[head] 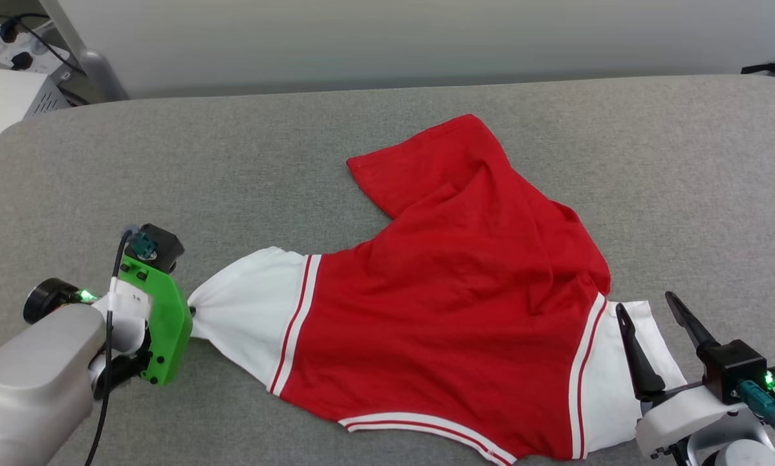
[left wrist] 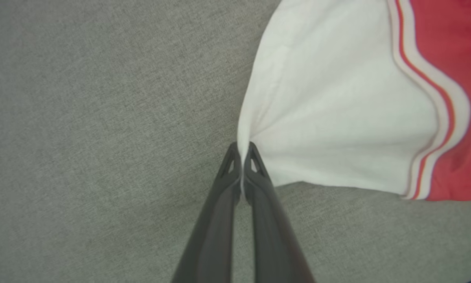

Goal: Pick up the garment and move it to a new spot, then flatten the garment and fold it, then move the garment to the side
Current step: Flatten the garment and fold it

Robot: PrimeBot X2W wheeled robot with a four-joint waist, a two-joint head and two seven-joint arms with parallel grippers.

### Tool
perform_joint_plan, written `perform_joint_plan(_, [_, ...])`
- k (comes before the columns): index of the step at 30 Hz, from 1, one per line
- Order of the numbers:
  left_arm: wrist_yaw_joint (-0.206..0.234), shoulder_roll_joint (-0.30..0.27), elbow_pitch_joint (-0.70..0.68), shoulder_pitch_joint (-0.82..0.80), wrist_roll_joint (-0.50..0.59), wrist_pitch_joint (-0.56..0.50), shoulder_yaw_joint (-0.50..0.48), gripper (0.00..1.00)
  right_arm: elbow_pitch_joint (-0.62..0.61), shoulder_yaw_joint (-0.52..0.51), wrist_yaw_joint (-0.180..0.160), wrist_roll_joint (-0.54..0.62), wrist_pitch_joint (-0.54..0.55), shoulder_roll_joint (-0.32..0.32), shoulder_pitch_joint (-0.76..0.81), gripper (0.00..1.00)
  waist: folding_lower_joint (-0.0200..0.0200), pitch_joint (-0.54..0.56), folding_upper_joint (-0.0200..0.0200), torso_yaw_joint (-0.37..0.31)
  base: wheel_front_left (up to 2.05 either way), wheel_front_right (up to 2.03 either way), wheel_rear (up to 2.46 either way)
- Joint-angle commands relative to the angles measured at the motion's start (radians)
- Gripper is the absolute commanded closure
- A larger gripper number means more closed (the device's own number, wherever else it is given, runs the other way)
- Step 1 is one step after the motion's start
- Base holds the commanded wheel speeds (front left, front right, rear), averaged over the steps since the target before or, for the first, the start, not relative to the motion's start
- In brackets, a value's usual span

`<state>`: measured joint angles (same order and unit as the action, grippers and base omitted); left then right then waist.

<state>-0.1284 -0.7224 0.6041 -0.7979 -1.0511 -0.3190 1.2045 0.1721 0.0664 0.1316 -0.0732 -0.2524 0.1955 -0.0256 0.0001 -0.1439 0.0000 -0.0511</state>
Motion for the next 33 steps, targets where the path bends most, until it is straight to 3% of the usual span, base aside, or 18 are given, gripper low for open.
perform_joint_plan(1, [-0.002,0.004,0.014,0.011,-0.008,0.027,0.000,0.00,0.001,-0.005,-0.001,0.010,-0.009,-0.003,0.007,0.00,-0.0001,0.005,0.0000,0.006,0.00,0.00,0.00])
perform_joint_plan(5, [-0.002,0.011,0.037,-0.017,-0.024,0.061,-0.011,0.00,-0.004,-0.003,-0.001,0.014,-0.009,-0.001,0.011,0.00,-0.0001,0.014,0.0000,0.014,0.00,0.00,0.00])
perform_joint_plan(10, [-0.002,-0.018,0.003,-0.106,-0.077,0.028,-0.034,0.00,-0.010,-0.006,-0.001,0.014,-0.009,0.007,0.013,0.00,-0.0001,0.018,0.0000,0.023,0.00,0.00,0.00])
perform_joint_plan(17, [-0.002,-0.059,-0.068,-0.177,-0.140,-0.143,0.013,0.00,-0.015,0.006,-0.001,0.018,-0.009,0.010,0.010,0.00,-0.0001,0.009,0.0000,0.013,0.00,0.00,0.00])
perform_joint_plan(25, [-0.002,-0.039,-0.046,-0.132,-0.194,-0.242,0.049,0.00,-0.017,0.022,-0.001,0.018,-0.008,0.016,-0.011,0.00,-0.0001,-0.013,0.0000,-0.015,0.00,0.00,0.00])
perform_joint_plan(33, [-0.002,0.013,0.019,-0.043,-0.216,-0.229,0.064,0.00,-0.025,0.024,-0.001,0.018,-0.005,0.016,-0.046,0.00,-0.0001,-0.049,0.0000,-0.048,0.00,0.00,0.00])
